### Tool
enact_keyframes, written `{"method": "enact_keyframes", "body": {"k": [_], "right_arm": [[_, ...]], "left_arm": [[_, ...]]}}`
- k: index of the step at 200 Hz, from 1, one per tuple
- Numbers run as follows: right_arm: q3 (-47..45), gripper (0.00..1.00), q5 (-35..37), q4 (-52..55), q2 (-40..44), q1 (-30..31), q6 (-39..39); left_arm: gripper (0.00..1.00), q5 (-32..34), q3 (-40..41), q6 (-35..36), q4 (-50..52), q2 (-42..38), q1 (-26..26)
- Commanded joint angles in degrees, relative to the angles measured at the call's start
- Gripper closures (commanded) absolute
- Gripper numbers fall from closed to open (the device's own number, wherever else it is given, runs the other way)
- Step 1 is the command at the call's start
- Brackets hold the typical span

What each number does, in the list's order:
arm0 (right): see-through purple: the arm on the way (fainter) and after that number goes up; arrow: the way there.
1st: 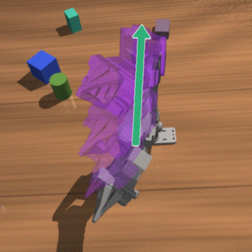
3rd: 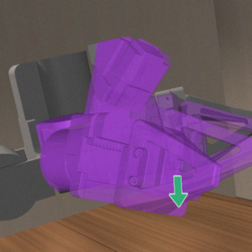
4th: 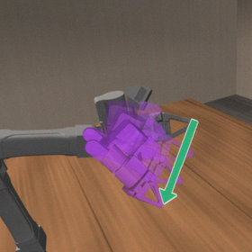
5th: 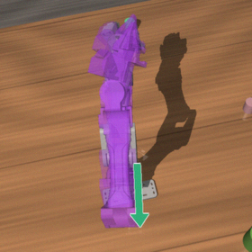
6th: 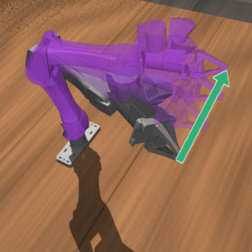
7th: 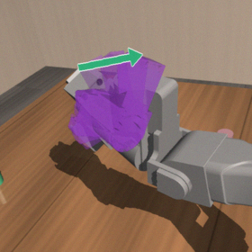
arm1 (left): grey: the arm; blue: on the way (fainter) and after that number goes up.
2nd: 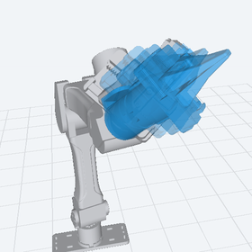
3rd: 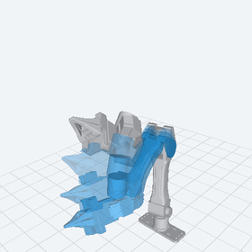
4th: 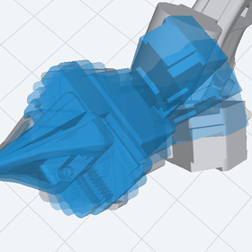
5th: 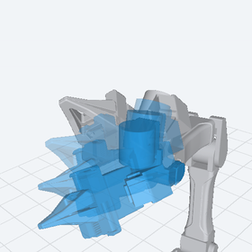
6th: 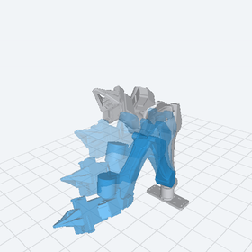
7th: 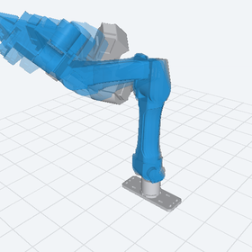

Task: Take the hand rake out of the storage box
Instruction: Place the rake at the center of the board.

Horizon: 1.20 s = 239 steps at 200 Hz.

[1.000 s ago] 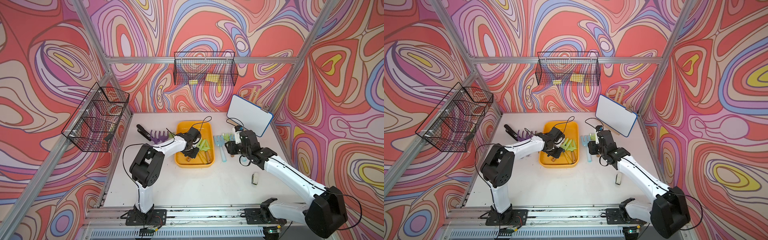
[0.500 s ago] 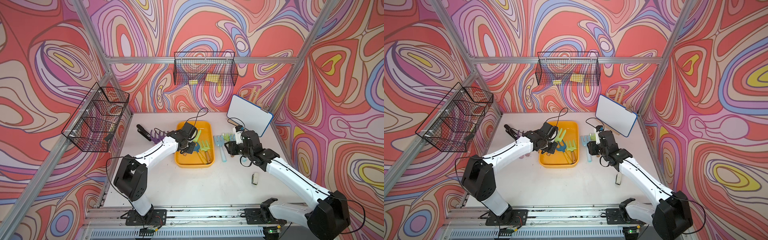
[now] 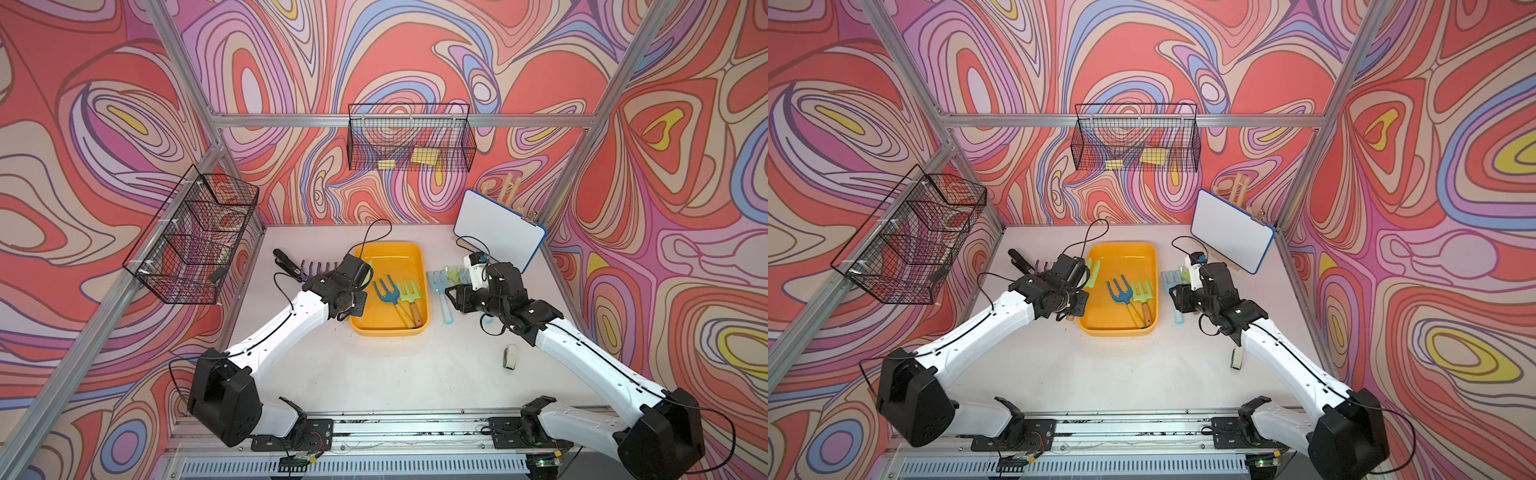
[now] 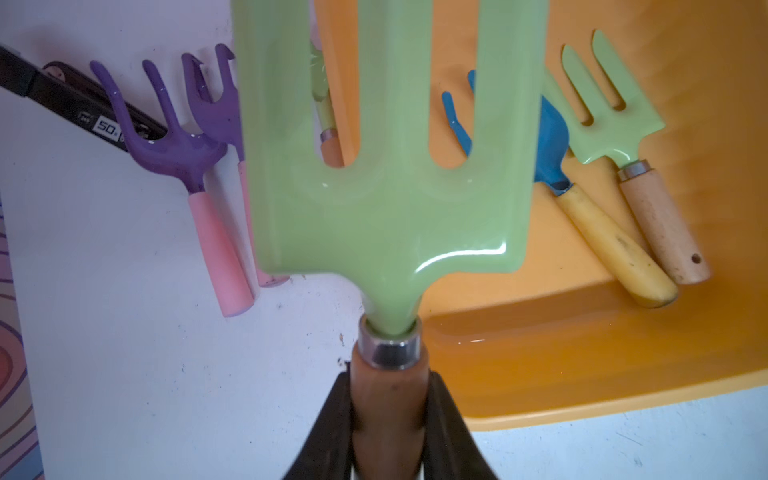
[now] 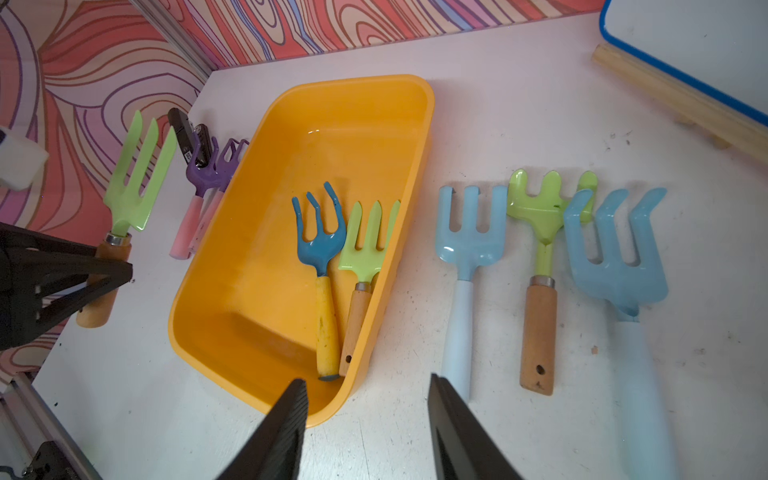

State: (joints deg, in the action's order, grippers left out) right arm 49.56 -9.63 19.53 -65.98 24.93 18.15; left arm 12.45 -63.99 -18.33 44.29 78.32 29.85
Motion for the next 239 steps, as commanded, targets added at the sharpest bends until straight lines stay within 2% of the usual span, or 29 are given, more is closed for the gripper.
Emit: {"method": "enact_keyframes", "body": {"k": [1, 86, 152, 199, 239], "right_arm": [[-0.7, 0.48, -2.6, -1.4, 1.4, 0.1, 0.7], [-1.3, 0.48, -5.9, -2.3, 2.2, 0.1, 1.4], [-1.5, 0.48, -5.4, -1.7, 4.4, 0.1, 1.3], [-1.6, 0.48, -6.3, -1.8, 4.5, 0.1, 1.4], [-1.7, 0.48, -6.3, -1.8, 5.1, 0.1, 1.4]], "left_arm": [[0.92, 2.8, 3.3, -3.5, 2.8, -3.8, -0.8], [0.93, 4.4, 17.1, -16.1, 5.7, -16.7, -0.2], [0.97, 4.8, 23.2, -21.9, 2.6, -14.1, -0.1], [0.98, 4.0, 26.6, -22.4, -0.1, -13.9, -0.5], [0.99, 1.4, 29.6, -21.3, -4.7, -12.5, -2.8]]}}
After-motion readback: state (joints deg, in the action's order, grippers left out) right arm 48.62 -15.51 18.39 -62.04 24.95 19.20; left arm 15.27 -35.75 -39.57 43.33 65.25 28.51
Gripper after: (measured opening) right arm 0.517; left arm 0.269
